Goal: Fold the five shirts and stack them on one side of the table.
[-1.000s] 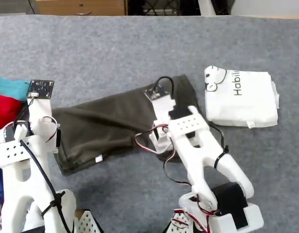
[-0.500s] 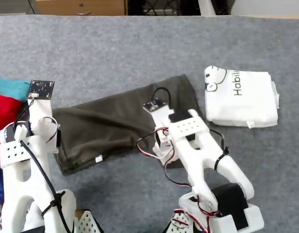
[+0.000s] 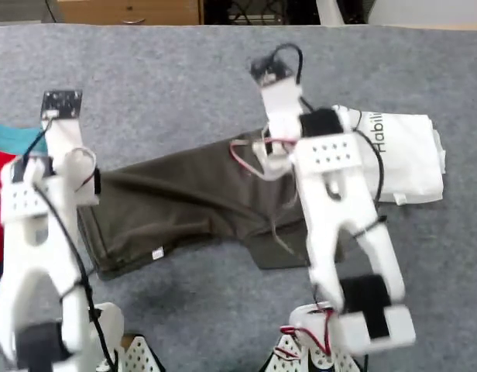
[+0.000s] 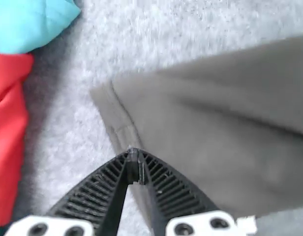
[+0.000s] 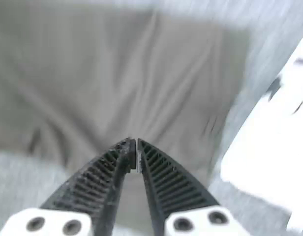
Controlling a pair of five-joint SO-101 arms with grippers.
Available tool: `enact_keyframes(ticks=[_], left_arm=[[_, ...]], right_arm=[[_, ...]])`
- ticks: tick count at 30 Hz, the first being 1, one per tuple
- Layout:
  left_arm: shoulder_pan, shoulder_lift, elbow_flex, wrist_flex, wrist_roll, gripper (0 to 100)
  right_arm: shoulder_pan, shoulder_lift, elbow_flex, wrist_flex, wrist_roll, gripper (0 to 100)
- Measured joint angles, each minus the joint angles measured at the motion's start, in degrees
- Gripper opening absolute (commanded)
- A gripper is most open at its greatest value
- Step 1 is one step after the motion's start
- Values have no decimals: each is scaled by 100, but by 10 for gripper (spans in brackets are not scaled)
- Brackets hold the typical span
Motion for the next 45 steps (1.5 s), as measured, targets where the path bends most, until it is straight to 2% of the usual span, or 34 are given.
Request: enact_keyframes(ticks=[3,7,10,19,22,25,29,32,35,38,43,45], left_arm=[[70,862,-281,44,202,29],[308,1881,-519,730,114,29],[325,2523,-571,835,123,29],[510,2743,-536,853,123,28],[510,2743,-501,791,123,28],[510,2743,-527,809,123,28],[510,2593,-888,1257,-70,28],[510,2119,-1389,1635,-299,28],[510,1829,-1960,1670,-352,29],[510,2119,-2338,1503,-185,29],[510,3912,-3200,1433,281,28],[492,4747,-3763,1767,519,28]], right_arm=[[35,923,-668,-202,-9,15],[141,2426,-1459,-501,0,15],[387,3508,-2189,-712,0,15],[905,5873,-5204,-686,0,15],[905,6259,-6145,-158,62,15],[879,6453,-7086,615,475,15],[580,6620,-8237,1855,993,15],[519,6602,-8949,2400,1037,15],[545,6514,-9081,2488,976,15],[536,6031,-8730,2514,853,15],[536,4800,-7103,2514,659,15],[545,4404,-6312,2514,659,15]])
